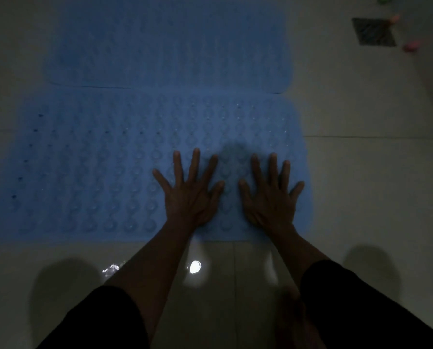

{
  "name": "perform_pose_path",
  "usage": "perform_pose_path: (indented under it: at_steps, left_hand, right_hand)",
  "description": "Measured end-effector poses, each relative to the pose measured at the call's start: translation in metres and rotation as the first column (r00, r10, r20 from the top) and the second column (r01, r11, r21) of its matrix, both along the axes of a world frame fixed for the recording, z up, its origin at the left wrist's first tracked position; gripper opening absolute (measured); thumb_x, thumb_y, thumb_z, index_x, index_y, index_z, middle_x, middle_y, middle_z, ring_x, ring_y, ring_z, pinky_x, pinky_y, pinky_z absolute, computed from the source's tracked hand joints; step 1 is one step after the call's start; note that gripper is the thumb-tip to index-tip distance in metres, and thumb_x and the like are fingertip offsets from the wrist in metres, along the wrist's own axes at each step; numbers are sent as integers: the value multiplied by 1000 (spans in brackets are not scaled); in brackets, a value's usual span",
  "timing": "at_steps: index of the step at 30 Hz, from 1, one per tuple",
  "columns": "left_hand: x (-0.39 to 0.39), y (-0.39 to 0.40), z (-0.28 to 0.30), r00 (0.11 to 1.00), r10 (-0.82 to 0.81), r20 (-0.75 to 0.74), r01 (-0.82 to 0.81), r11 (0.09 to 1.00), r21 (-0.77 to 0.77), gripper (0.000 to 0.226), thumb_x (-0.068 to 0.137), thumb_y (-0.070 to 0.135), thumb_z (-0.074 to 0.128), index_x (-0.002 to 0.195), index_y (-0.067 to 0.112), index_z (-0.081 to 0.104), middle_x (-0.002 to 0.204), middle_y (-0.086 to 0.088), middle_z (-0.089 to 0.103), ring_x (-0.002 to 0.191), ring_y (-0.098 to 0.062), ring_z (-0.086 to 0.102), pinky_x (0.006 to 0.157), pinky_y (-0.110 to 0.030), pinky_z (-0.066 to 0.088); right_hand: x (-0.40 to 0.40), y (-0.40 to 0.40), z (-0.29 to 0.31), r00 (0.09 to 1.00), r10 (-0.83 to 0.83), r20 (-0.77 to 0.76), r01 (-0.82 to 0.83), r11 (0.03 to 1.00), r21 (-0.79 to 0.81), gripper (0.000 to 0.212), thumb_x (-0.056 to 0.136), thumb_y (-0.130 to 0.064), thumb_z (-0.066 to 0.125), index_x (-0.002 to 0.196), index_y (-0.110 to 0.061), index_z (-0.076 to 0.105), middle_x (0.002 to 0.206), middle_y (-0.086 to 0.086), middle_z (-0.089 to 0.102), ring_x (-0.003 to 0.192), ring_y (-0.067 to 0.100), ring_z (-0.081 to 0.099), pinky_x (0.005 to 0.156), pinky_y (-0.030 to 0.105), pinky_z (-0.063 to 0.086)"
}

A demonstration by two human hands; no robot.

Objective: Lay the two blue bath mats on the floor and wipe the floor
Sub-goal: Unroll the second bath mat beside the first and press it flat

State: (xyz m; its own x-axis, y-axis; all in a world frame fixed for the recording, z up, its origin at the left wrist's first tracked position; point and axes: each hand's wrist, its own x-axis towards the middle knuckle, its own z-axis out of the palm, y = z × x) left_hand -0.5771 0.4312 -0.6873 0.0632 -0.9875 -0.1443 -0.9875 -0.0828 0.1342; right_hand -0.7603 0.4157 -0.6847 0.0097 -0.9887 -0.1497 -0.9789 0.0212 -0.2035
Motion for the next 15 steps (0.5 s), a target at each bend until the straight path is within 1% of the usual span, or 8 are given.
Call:
perform_pose_path:
  at_steps: [1,3,8,12,15]
  left_hand:
    - [0,0,-1,1000,-2,15,2,1000,-3,66,96,68,23,156,45,10,168,3,2,152,-38,-7,105,-80,0]
    - [0,1,0,1000,-7,25,6,1000,6,65,97,68,23,156,46,9,168,2,0,152,-38,-10,105,-80,0]
    - [-5,-3,4,999,45,-1,-45,996,79,67,95,74,12,153,50,-12,165,6,-19,148,-32,-27,108,-75,-11]
    - [-6,-6,8,999,53,4,-53,994,92,68,94,75,12,151,51,-15,164,6,-22,148,-32,-29,108,-75,-10]
    - [-5,-6,11,998,57,-19,-54,991,122,67,93,76,11,149,53,-18,163,7,-24,146,-30,-32,108,-74,-12]
  right_hand:
    - [2,-1,-1,1000,-7,0,7,1000,3,70,93,-69,20,152,-45,-8,163,-7,-16,150,26,-15,112,69,2]
    - [3,-2,-3,1000,-28,5,28,1000,9,70,92,-68,21,152,-45,-6,163,-6,-14,150,25,-15,112,69,3]
    - [4,-3,-7,999,-51,-7,50,998,-30,70,92,-67,24,154,-42,3,164,-4,-6,151,27,-10,112,69,4]
    - [4,-6,-4,999,-38,9,38,999,-30,70,93,-65,28,155,-40,7,165,-3,-4,151,29,-8,112,69,4]
    - [4,-6,1,1000,-22,7,22,1000,-12,69,92,-64,30,154,-41,12,165,-2,0,151,30,-4,111,70,6]
